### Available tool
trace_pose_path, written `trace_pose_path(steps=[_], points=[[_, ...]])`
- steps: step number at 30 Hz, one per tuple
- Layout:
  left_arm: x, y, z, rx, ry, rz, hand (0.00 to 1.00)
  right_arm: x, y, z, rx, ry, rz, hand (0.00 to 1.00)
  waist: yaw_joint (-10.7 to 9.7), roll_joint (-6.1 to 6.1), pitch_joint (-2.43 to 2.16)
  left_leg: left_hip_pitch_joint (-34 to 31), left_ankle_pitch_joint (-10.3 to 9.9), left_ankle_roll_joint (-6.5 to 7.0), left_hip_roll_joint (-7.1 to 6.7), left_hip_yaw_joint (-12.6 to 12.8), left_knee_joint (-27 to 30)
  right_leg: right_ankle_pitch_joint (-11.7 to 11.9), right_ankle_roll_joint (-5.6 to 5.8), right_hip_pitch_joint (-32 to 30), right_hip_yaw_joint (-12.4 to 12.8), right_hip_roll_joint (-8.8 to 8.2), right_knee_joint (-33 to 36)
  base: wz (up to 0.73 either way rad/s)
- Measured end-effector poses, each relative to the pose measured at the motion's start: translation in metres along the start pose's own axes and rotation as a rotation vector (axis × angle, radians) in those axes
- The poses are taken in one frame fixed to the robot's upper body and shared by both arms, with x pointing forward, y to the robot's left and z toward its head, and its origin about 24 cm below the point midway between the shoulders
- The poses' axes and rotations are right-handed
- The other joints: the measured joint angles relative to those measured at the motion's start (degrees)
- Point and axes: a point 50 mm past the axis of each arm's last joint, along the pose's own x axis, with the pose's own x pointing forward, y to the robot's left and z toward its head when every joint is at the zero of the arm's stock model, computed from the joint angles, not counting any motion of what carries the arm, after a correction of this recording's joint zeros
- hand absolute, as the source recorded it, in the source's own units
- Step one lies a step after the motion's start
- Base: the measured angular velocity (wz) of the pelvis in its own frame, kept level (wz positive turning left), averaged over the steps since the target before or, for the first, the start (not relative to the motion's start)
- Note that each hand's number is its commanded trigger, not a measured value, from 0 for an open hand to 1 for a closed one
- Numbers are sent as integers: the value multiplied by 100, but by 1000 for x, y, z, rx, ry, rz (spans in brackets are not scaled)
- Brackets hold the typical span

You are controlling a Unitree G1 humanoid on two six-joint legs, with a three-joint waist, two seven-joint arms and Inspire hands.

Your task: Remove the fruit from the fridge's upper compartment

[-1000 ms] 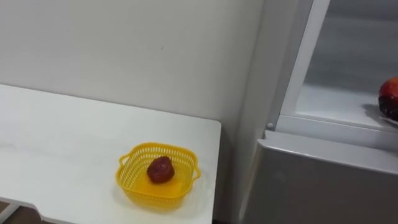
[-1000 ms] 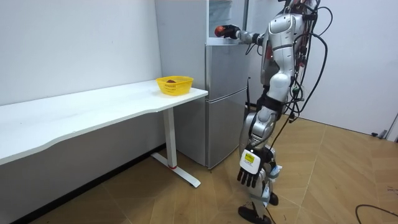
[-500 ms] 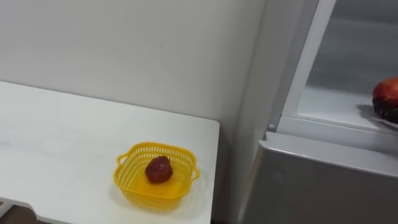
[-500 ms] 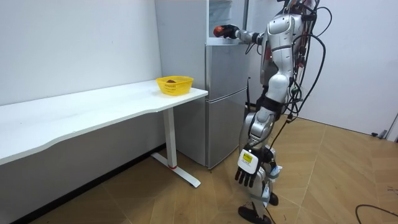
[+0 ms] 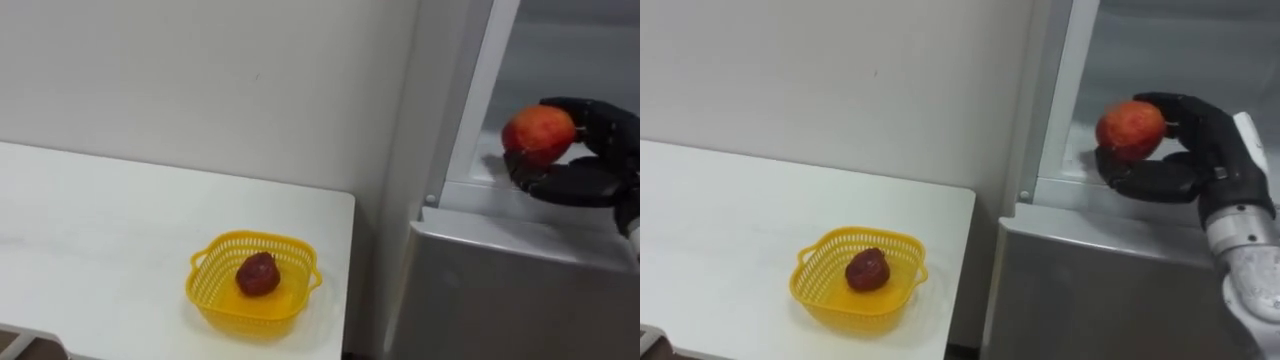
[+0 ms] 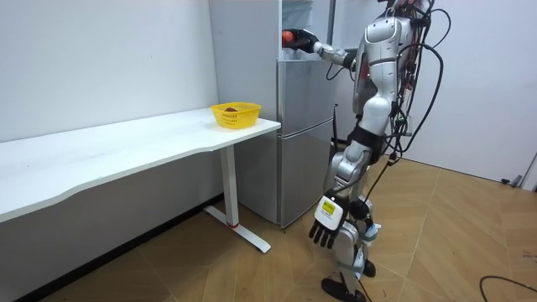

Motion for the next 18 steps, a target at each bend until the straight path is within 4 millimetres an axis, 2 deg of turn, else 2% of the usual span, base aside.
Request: trace_pose_path(steps=[2,5,8,10,14,18], points=[[0,-1,-3,-12,6,-3,0,-4,3,9,14,-45,-13,100,-3,5,3,4,-1,1,2,17,0,0,0,-1,8,2,5,-2],[-1,-11,-5,-31,7,-22,0,-9,6,25,72,-132,-45,100,-18,94,46,18,-8,10,10,65,-7,0,0,15,13,6,4,-5],[0,-22,-5,-41,3,-48,0,-21,9,41,126,-225,-55,100,-33,218,8,-16,-12,13,15,68,-24,0,0,-4,25,5,5,0],[0,-26,-7,-44,9,-60,0,-24,11,53,153,-275,-50,100,-114,286,-23,-43,-11,11,21,64,-23,0,0,-29,24,6,3,0],[0,-28,-12,-45,27,-76,0,-27,10,62,175,-327,-61,100,-144,321,-32,-40,-11,11,22,65,-17,0,0,-31,16,7,-1,0],[1,-28,-8,-43,19,-90,0,-33,13,78,66,-423,-69,100,-106,300,-24,-48,-10,11,7,112,-16,1,-1,-79,29,15,12,-5]])
